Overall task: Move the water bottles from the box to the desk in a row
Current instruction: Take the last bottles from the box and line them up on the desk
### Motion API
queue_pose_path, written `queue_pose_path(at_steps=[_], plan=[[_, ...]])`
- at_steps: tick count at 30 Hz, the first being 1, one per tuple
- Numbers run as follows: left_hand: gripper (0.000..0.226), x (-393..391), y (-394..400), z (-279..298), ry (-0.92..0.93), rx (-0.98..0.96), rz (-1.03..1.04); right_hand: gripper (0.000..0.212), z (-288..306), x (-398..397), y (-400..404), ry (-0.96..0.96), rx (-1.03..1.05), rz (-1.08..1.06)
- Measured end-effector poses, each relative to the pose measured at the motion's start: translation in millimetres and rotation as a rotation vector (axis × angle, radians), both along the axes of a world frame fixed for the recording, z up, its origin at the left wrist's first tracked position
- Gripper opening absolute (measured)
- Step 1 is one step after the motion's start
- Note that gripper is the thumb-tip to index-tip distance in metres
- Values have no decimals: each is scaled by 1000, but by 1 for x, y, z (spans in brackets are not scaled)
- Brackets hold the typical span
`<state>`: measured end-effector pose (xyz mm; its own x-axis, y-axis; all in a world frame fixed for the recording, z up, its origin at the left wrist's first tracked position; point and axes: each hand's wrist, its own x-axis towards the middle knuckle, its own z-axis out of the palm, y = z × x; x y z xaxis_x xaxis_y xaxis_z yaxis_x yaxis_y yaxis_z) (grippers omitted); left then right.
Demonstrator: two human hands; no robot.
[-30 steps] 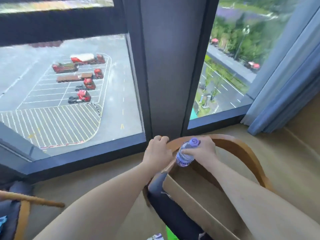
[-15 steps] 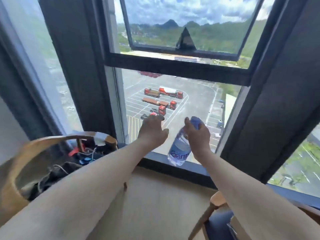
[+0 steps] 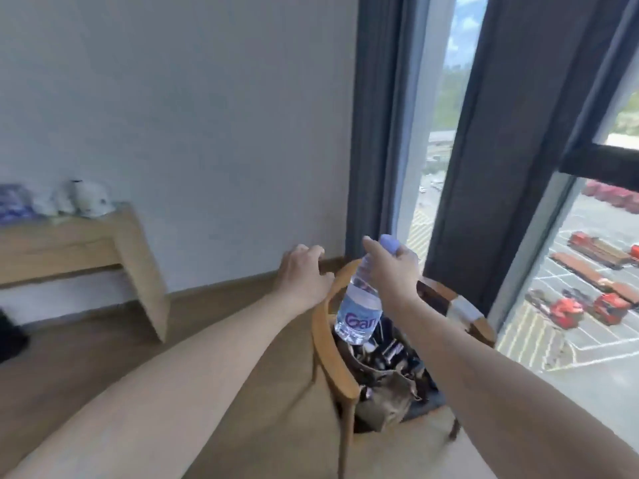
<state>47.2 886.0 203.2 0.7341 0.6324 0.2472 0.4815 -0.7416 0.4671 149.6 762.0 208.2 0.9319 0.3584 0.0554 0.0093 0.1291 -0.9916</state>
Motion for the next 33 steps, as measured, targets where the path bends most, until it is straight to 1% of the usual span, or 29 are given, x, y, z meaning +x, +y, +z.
queue_pose_path(at_steps=[2,7,11,15,20,25,29,33], plan=[[47,-28,51,-1,21,0,130,20,-2,-11,60,34,0,161],[50,-87,158,4,49,-5,424,19,-4,-37,194,76,-14,483],[50,-120,218,13,92,-29,578,21,1,-56,283,52,-84,712],[46,-152,267,23,129,-1,695,20,6,-85,362,-1,-92,888],[48,-210,324,28,253,64,808,20,6,-142,447,7,-76,1036],[54,-275,397,21,257,37,912,22,1,-210,529,-31,-98,1160],[56,-337,469,2,260,57,945,24,-11,-272,609,-56,-100,1199],[55,-406,551,-9,273,3,940,25,-20,-344,696,-93,-138,1197]])
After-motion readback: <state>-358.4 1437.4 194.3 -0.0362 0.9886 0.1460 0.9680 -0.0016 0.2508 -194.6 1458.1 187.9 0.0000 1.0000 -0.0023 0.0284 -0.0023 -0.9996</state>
